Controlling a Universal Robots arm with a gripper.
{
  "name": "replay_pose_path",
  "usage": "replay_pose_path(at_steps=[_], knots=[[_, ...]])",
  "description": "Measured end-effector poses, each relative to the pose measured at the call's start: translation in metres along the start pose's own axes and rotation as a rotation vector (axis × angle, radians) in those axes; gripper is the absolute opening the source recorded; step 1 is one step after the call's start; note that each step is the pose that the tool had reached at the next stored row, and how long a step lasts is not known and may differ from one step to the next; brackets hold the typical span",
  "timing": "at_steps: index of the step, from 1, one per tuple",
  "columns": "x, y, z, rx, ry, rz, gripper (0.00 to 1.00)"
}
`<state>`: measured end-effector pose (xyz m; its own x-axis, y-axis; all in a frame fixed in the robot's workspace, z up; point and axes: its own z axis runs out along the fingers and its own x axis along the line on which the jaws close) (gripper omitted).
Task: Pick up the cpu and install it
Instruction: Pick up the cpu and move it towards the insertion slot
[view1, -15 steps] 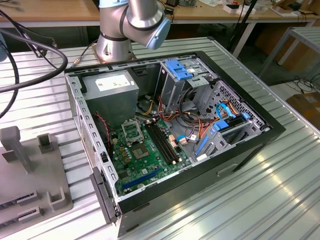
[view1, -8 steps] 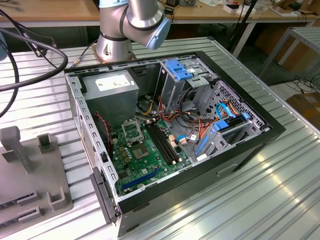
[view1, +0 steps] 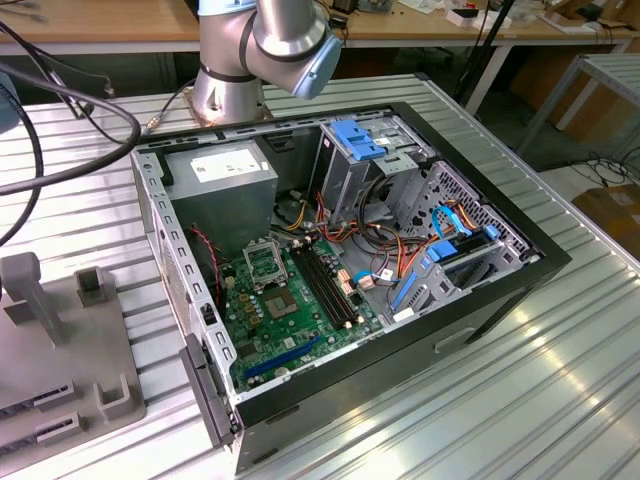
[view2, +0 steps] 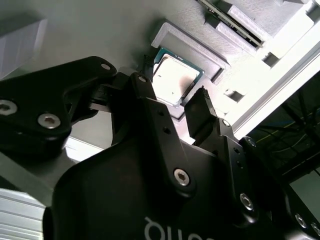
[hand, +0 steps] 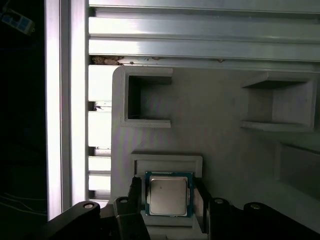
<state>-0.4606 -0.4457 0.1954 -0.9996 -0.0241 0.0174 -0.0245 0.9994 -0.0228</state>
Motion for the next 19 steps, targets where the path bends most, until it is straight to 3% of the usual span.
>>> replay_pose_path(at_steps=[17, 19], knots=[[-0.0002, 0.0001, 0.0056, 0.0000, 0.0001, 0.001, 0.53], [-0.0003, 0.0001, 0.0056, -0.0001, 0.0000, 0.001, 0.47]])
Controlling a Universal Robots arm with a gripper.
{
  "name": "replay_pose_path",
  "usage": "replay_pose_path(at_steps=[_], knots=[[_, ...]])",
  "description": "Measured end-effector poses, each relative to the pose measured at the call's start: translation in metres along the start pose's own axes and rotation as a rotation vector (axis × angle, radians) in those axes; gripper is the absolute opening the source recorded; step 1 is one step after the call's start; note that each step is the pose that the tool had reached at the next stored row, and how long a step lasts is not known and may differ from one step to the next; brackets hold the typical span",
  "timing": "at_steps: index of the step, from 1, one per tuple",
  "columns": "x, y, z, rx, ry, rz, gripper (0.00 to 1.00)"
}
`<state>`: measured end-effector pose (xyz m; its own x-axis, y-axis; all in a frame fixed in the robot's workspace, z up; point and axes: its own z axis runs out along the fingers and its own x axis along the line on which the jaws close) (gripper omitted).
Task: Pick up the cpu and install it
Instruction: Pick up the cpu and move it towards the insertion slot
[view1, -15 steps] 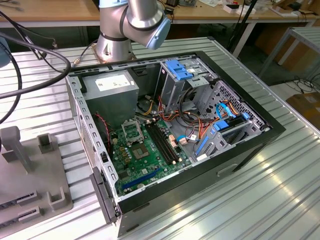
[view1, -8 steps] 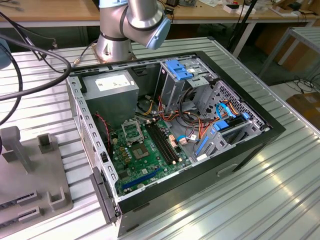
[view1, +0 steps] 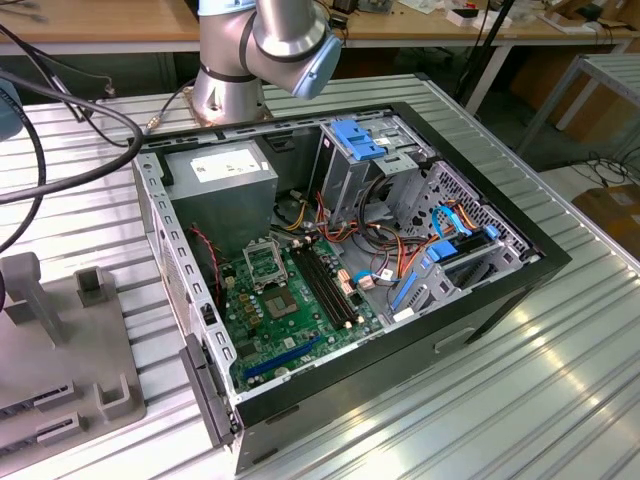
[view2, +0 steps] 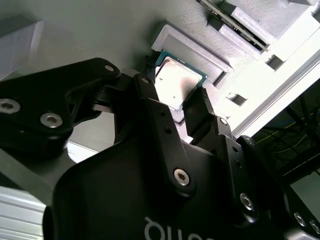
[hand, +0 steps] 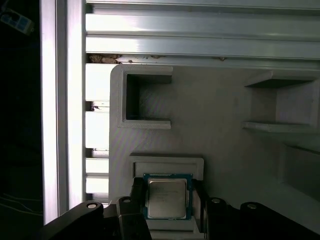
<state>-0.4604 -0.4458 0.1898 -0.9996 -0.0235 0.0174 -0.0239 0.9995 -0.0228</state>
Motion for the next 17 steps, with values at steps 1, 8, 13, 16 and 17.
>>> replay_pose_path(at_steps=[1, 8, 13, 16, 17], knots=[[0.0000, 0.0000, -0.0002, -0.0002, -0.0003, 0.000, 0.47], [0.0002, -0.0002, -0.0093, 0.0000, -0.0001, 0.000, 0.47], [0.0003, -0.0004, -0.0191, 0.0000, -0.0001, 0.000, 0.47], [0.0004, -0.0005, -0.0243, 0.0000, 0.0000, 0.000, 0.47], [0.0005, -0.0006, -0.0255, 0.0000, -0.0001, 0.000, 0.47]])
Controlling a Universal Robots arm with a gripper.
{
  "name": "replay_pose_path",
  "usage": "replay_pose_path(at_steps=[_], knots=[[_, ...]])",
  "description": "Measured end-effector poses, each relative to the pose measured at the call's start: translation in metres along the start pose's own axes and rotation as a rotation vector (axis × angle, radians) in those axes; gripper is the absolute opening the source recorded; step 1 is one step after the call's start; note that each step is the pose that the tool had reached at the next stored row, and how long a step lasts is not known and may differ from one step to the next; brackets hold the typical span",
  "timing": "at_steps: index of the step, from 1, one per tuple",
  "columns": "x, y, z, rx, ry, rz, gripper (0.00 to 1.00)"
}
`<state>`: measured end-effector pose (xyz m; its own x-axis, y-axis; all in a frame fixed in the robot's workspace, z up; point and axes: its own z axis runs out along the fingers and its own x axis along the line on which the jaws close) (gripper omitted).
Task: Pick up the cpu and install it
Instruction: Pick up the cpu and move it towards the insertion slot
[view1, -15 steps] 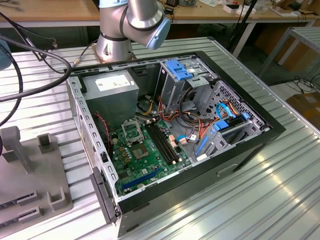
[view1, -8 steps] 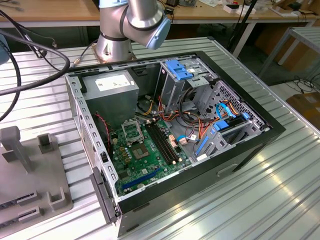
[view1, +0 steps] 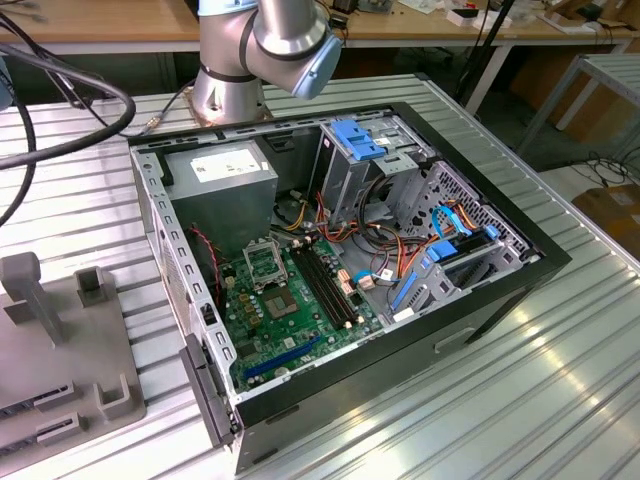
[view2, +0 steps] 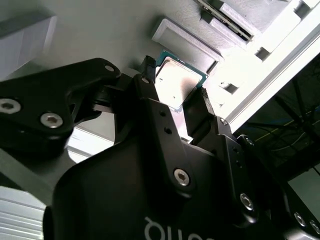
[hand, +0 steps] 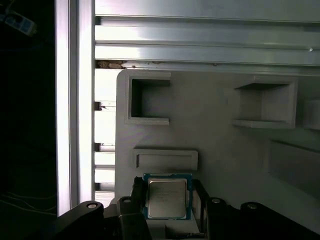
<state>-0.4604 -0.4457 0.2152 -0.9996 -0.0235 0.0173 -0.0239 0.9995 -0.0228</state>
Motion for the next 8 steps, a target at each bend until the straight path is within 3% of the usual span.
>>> replay_pose_path(at_steps=[4, 8], knots=[[0.0000, 0.0000, 0.0005, 0.0000, 0.0000, 0.000, 0.47], [-0.0002, 0.0002, 0.0086, -0.0004, 0.0010, 0.018, 0.47]])
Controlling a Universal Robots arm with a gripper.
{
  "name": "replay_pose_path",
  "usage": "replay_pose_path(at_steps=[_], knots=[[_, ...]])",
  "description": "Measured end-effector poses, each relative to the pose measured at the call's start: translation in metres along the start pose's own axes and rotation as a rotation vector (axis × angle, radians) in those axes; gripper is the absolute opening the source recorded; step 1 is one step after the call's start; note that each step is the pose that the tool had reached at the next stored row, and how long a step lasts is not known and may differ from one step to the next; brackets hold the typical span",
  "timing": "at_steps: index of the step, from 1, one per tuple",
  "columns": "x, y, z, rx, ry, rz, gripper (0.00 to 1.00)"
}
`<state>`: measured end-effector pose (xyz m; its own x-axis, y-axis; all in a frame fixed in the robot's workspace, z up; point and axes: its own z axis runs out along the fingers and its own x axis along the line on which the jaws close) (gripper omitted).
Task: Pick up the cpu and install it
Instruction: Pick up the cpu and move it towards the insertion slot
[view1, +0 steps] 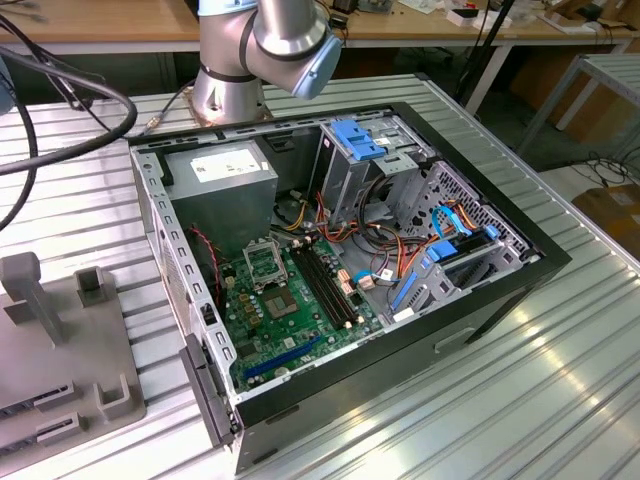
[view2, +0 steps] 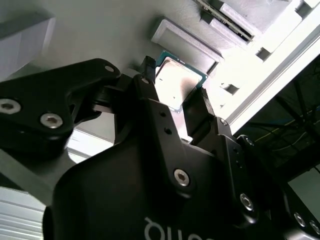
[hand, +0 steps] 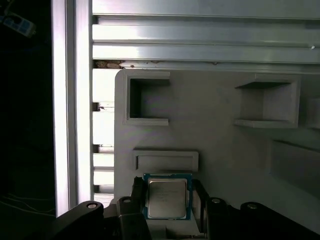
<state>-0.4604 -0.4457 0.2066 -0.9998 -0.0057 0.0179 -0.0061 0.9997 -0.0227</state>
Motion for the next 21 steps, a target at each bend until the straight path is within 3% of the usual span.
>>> replay_pose_path(at_steps=[5, 18, 21], knots=[[-0.0002, 0.0002, 0.0087, -0.0004, 0.0004, 0.017, 0.47], [-0.0003, 0.0003, 0.0137, -0.0003, 0.0006, 0.019, 0.47], [-0.0003, 0.0003, 0.0137, -0.0003, 0.0006, 0.019, 0.54]])
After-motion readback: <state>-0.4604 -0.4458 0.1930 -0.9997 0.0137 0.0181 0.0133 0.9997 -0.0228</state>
